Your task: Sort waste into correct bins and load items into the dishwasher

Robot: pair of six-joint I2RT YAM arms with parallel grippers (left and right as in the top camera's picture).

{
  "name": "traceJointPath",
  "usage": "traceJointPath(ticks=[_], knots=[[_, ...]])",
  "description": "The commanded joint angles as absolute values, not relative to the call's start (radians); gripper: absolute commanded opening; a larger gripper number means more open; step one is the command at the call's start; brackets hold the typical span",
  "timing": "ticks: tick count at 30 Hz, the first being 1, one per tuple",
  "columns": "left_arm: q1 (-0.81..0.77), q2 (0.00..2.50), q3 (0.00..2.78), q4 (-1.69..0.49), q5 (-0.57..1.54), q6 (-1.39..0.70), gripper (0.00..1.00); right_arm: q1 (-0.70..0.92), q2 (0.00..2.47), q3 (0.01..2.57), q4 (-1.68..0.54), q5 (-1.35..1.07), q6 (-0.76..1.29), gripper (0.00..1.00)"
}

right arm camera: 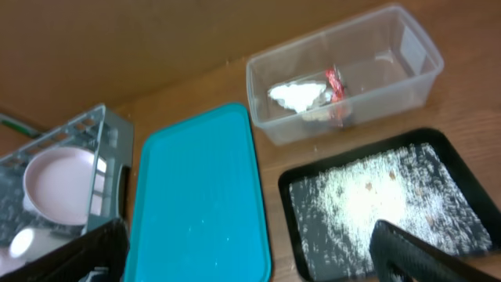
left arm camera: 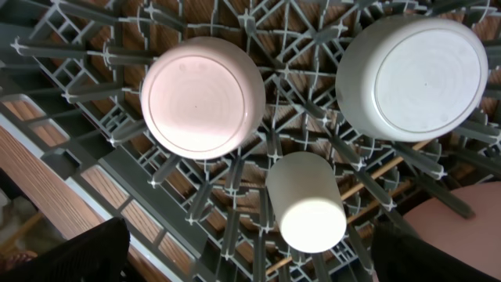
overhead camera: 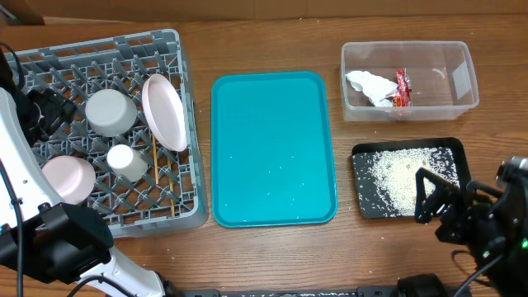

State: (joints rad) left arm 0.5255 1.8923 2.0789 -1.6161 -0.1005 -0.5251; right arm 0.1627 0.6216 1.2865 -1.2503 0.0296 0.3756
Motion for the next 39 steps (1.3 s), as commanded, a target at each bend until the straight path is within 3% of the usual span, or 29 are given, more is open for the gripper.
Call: traceJointPath(ticks=[1, 9, 20, 39], knots=[[0.523, 1.884, 2.094, -1.615, -0.1, -0.539, 1.0, 0.148, 0.528, 1.108, -1.151, -0.006, 0.307, 1.0], [0.523, 1.884, 2.094, -1.615, -0.1, -0.539, 1.0, 0.15, 0.272, 0.665, -0.741, -0.027, 0.305, 1.0], [0.523, 1.884, 2.094, -1.615, -0.1, -0.539, 1.0, 0.15, 0.003, 0.331, -0.381, -0.116, 0.186, 1.0], [0.523, 1.884, 2.094, -1.615, -0.1, -0.539, 1.0, 0.149, 0.003, 0.009, 0.147, -0.133, 0.118, 1.0]])
